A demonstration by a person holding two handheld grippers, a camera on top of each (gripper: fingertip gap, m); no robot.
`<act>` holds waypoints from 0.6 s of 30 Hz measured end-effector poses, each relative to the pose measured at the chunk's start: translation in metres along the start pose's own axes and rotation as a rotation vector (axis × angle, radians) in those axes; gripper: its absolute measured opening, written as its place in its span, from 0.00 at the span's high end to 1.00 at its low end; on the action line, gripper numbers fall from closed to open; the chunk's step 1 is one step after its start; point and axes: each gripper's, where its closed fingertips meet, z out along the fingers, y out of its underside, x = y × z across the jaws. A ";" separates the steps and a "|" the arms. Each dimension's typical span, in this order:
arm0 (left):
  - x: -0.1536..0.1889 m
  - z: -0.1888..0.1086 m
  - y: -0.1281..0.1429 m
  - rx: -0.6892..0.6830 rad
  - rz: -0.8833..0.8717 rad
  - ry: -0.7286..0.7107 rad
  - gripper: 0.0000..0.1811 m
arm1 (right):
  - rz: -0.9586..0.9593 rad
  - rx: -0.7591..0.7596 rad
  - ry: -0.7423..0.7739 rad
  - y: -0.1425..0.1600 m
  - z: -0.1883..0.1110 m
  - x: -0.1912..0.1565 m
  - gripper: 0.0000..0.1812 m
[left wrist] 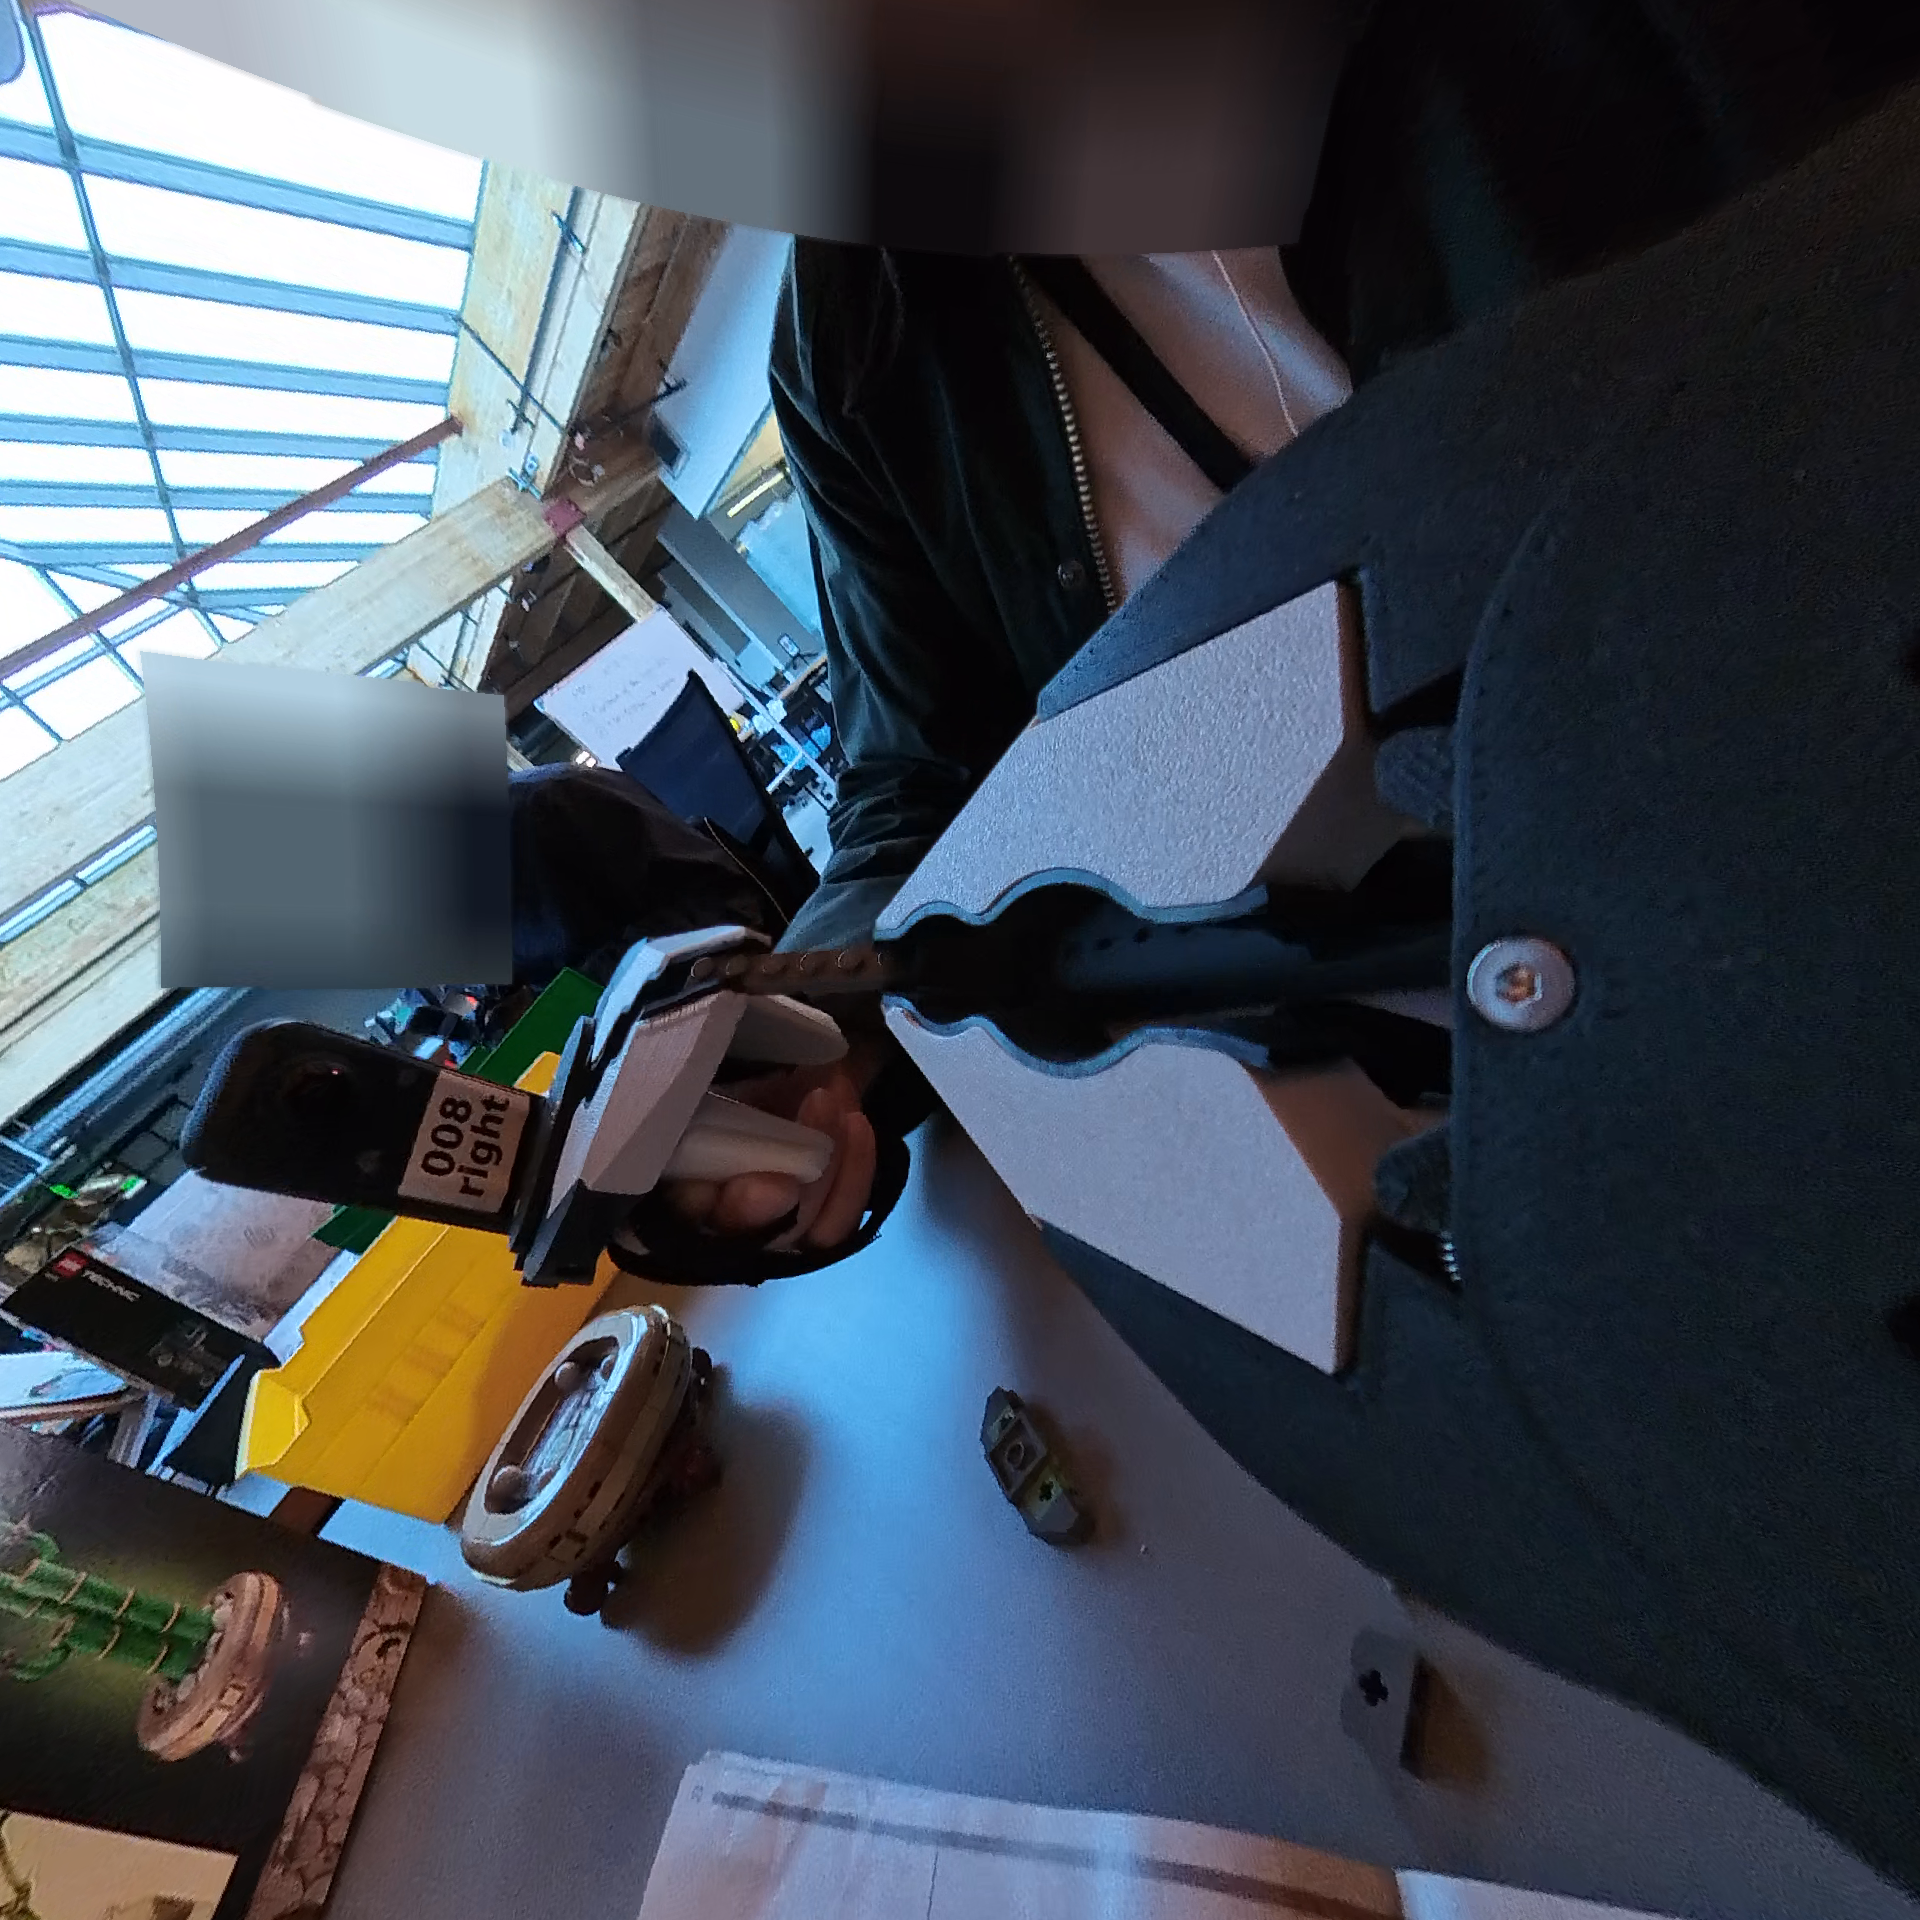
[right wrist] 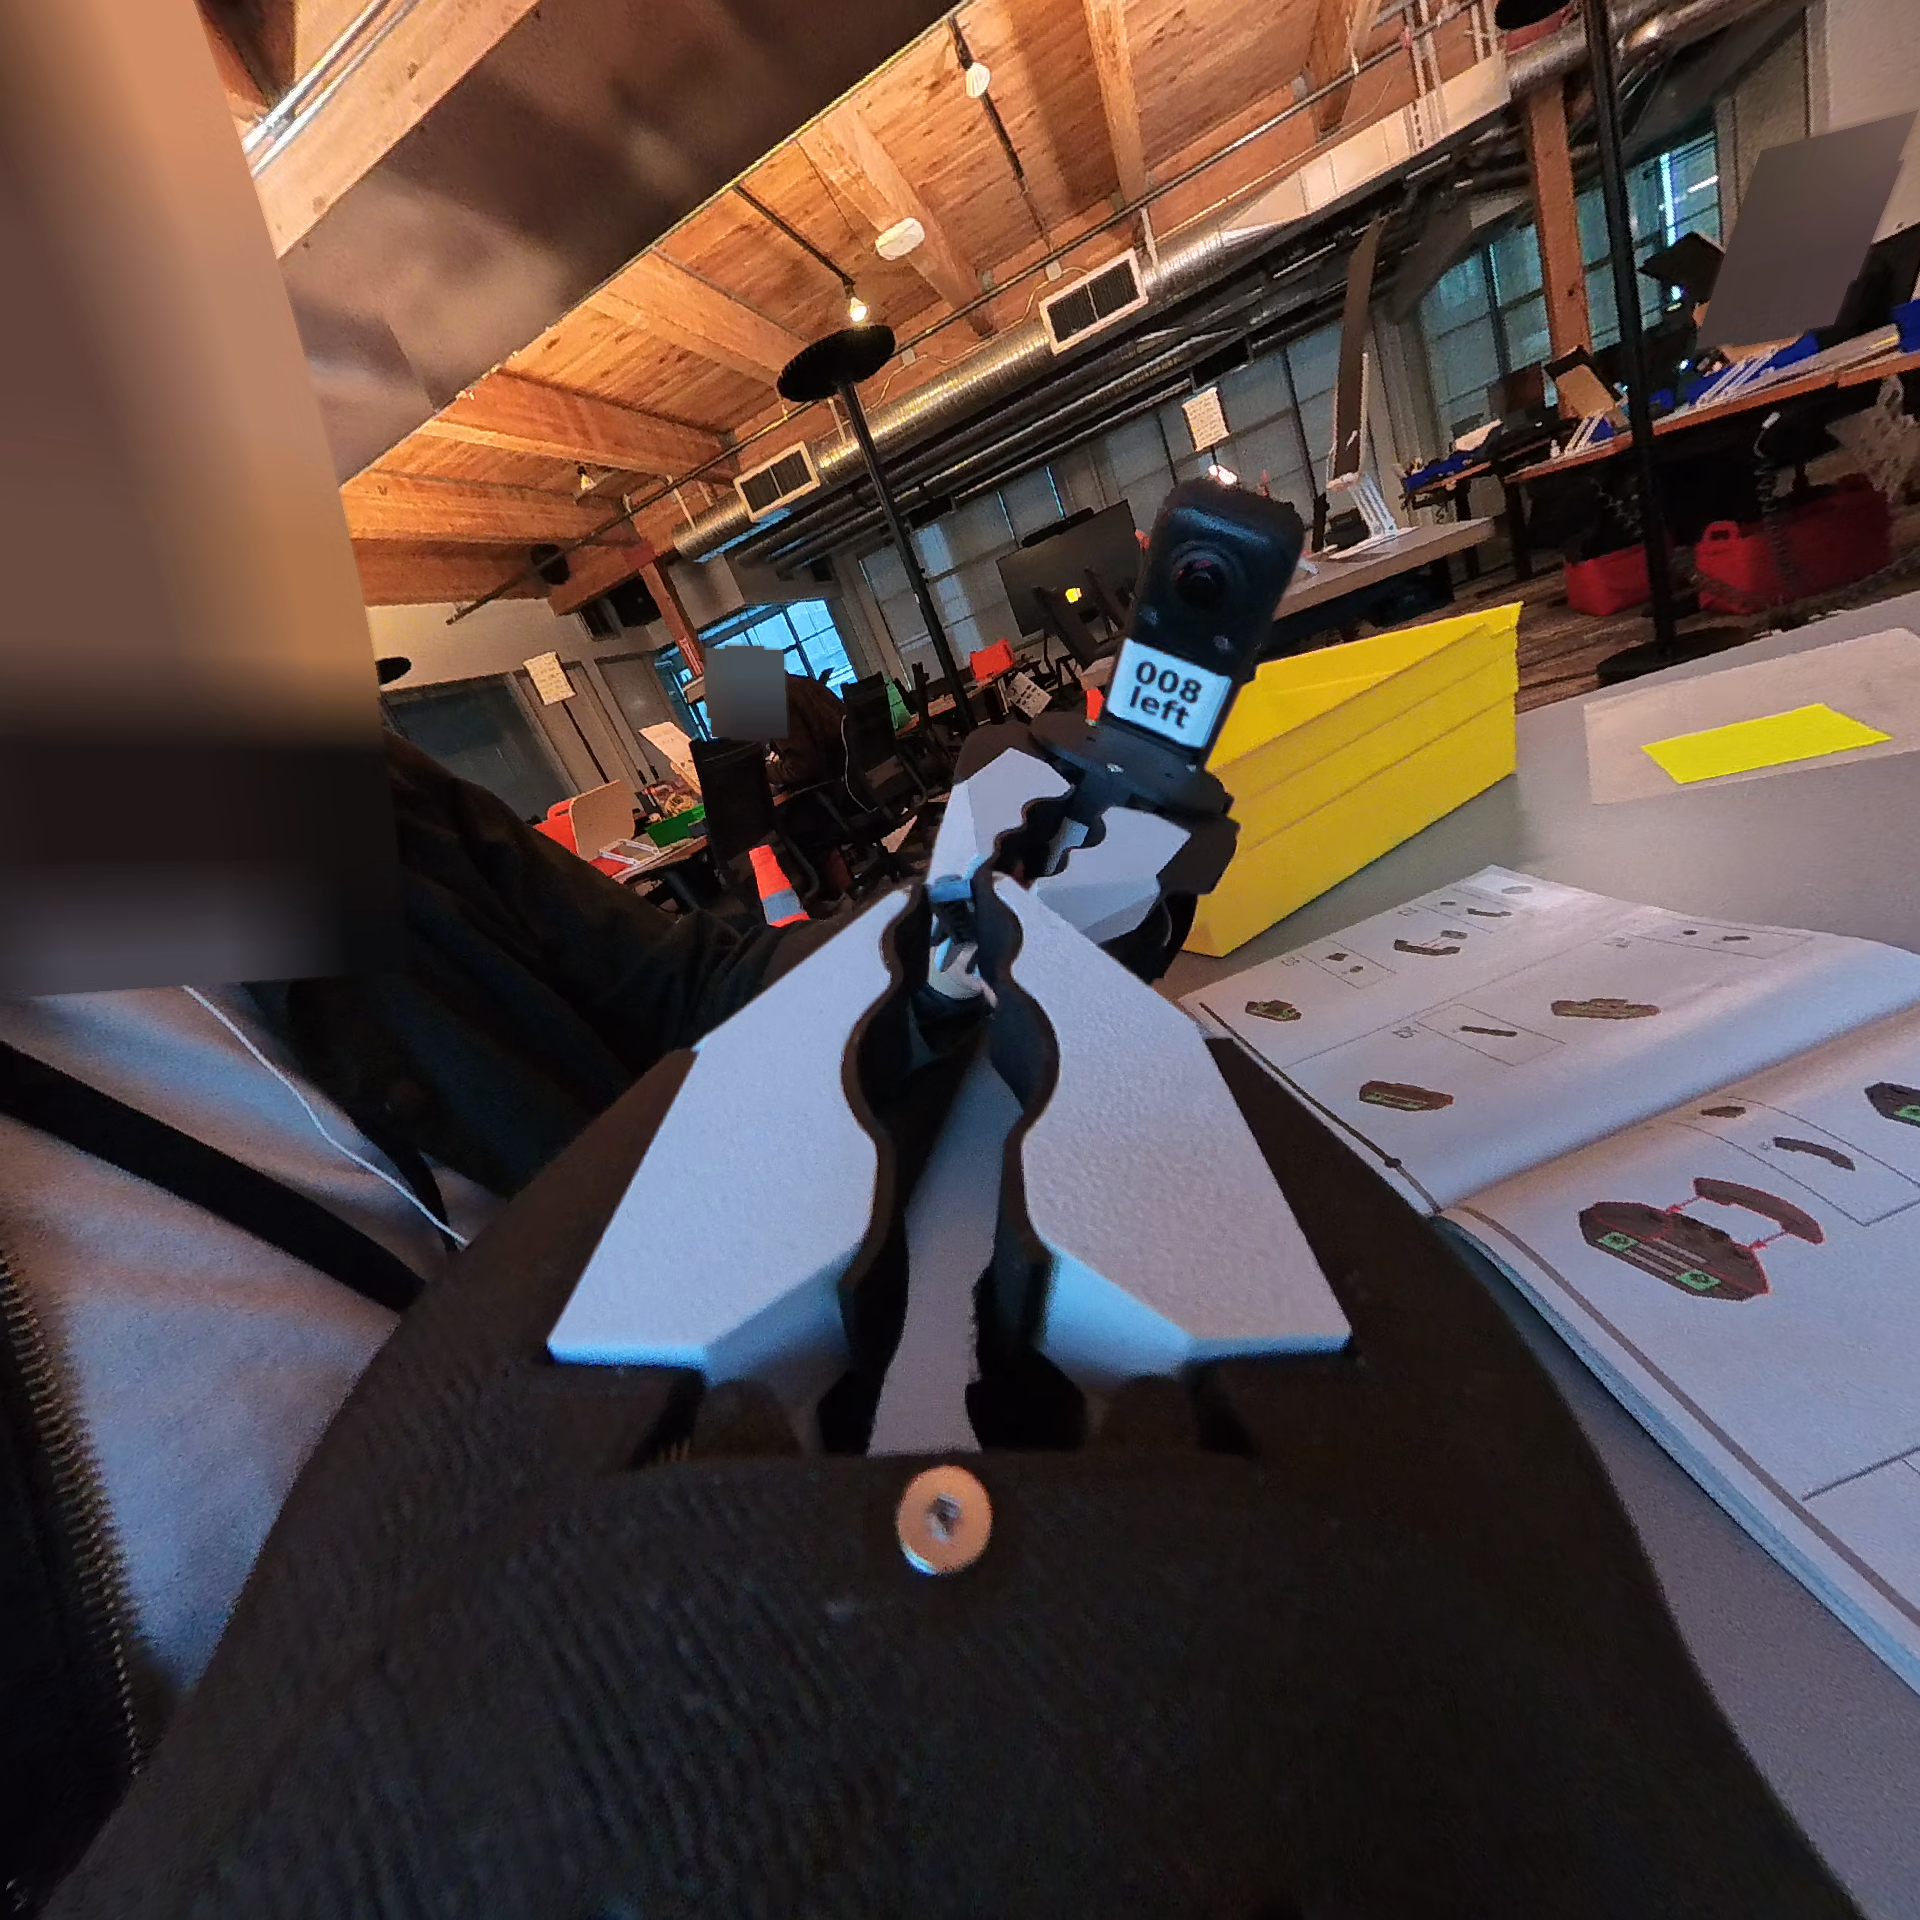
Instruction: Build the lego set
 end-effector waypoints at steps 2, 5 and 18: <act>-0.002 -0.001 0.003 -0.021 0.008 -0.019 0.97 | 0.004 -0.024 0.001 0.004 0.000 0.001 0.96; -0.009 -0.004 0.009 -0.066 0.011 -0.073 0.97 | -0.012 -0.074 0.031 0.012 0.000 0.006 0.96; -0.037 -0.020 0.030 -0.219 0.033 -0.267 0.97 | -0.651 -0.373 0.374 0.031 -0.006 0.029 0.87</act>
